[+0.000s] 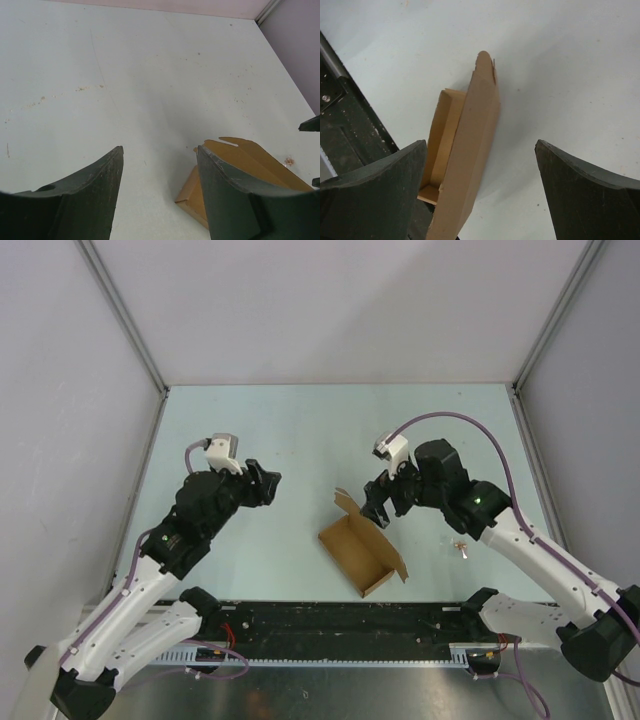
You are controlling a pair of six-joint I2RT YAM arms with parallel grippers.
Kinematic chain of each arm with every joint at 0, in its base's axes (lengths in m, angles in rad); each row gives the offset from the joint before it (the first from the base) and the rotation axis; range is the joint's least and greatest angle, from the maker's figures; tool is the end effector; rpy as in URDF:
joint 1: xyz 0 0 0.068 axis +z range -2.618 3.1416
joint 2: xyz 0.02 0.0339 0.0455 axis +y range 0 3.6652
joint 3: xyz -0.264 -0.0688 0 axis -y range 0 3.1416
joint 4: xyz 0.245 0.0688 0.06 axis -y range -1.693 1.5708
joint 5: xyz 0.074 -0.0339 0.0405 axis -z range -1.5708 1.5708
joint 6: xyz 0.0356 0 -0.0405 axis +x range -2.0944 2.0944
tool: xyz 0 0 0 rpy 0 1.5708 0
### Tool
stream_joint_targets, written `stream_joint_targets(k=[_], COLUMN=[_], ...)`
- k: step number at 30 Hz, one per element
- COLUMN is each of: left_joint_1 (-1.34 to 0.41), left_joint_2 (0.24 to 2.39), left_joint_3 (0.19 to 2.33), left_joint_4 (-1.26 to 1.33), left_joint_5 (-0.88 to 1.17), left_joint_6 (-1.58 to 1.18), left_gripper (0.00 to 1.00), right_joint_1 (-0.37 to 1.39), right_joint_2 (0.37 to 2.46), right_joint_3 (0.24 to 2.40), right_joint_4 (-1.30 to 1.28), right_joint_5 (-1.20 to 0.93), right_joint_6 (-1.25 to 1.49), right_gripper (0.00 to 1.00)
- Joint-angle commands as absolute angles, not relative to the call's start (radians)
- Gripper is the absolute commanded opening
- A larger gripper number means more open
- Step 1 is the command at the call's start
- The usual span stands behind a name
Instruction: Fold the paper box
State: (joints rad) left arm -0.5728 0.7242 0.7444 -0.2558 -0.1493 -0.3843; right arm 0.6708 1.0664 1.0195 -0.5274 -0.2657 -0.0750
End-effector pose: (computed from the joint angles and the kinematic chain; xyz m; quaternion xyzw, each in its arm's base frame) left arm 0.1476 -0.0889 0.3279 0.0277 0.7840 -0.2323 0.5750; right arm 0.1751 0.1509 0.3342 -0.3762 0.7878 0.2503 0.4187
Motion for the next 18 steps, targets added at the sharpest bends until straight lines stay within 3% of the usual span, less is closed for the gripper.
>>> stream_joint_targets(k=[1, 11, 18], left_joint_1=[-0.568, -0.568, -0.568], left_joint_2=[0.713, 0.704, 0.698], left_joint_3=[0.741, 0.733, 0.730], left_joint_4=[-0.238, -0.238, -0.239], left_joint_5=[-0.133, -0.133, -0.133], left_joint_6=[-0.387, -0.388, -0.388], left_gripper=[0.65, 0.66, 0.66], right_joint_1=[0.687, 0.768, 0.816], right_joint_2=[1.084, 1.154, 1.209], right_joint_3=[1.068, 1.104, 1.115], right_joint_4=[-0.532, -0.595, -0.638], right_joint_5=[-0.334, -0.227, -0.115], right_joint_6=[-0.063, -0.075, -0.087], right_gripper=[0.94, 0.89, 0.78])
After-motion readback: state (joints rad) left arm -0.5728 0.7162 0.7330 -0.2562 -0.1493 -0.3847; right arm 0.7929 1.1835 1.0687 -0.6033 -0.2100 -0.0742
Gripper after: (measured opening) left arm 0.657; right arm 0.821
